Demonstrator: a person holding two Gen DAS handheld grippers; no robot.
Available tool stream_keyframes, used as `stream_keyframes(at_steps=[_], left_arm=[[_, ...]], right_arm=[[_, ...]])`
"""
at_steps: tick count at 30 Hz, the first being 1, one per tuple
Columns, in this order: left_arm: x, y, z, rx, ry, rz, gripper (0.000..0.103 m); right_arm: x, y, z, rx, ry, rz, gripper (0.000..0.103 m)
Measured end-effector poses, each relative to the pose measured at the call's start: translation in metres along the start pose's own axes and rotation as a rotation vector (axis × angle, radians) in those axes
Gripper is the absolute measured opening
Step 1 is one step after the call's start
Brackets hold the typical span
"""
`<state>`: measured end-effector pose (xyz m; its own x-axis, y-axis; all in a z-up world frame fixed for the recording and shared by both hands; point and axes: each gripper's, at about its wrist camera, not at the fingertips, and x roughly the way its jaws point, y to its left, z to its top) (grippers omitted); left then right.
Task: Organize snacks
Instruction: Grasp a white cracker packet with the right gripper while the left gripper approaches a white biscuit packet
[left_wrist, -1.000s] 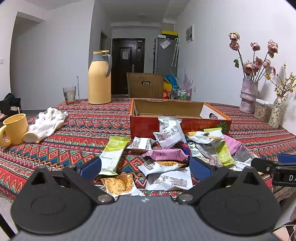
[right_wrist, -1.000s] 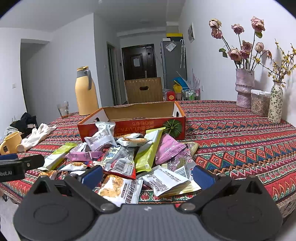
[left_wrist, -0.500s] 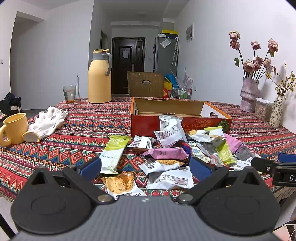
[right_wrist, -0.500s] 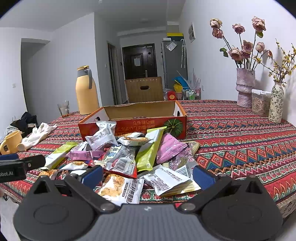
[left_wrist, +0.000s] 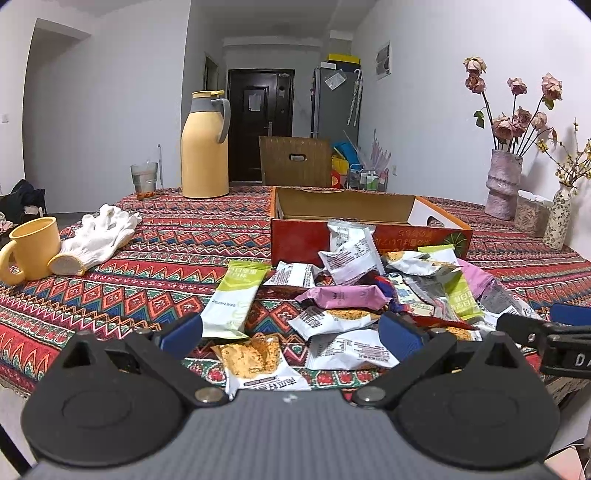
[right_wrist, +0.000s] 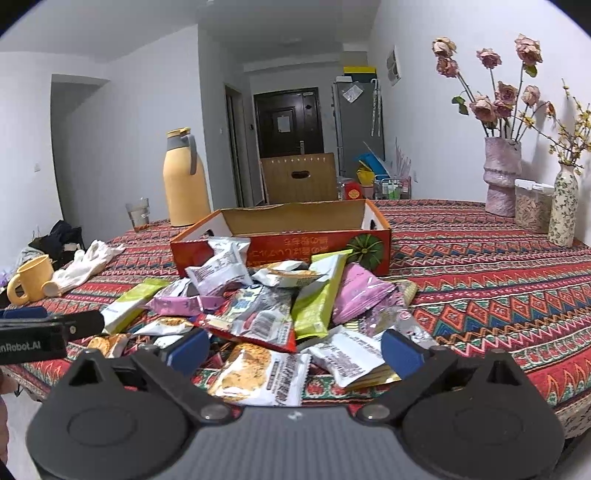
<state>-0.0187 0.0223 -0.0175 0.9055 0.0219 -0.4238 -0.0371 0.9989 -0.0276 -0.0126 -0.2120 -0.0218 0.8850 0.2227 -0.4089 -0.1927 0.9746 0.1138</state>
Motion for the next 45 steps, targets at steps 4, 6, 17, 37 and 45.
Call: stream_keyframes(at_steps=[4,6,17,37,45], left_arm=[[0.001,0.005,-0.002,-0.003,0.005,0.004,0.103],[0.002,0.007,-0.003,-0.006,0.009,0.007,0.103],[0.004,0.015,-0.008,-0.018,0.03,0.013,0.103],[0.008,0.017,-0.014,-0.018,0.051,0.01,0.103],[0.01,0.016,-0.015,-0.018,0.058,0.009,0.103]], right_arm=[[0.008,0.007,-0.004,-0.014,0.025,0.022,0.081],[0.011,0.01,-0.005,-0.015,0.038,0.027,0.076],[0.034,0.022,-0.011,-0.023,0.099,0.043,0.071],[0.066,0.036,-0.019,-0.061,0.142,-0.02,0.066],[0.066,0.038,-0.023,-0.071,0.127,-0.029,0.063]])
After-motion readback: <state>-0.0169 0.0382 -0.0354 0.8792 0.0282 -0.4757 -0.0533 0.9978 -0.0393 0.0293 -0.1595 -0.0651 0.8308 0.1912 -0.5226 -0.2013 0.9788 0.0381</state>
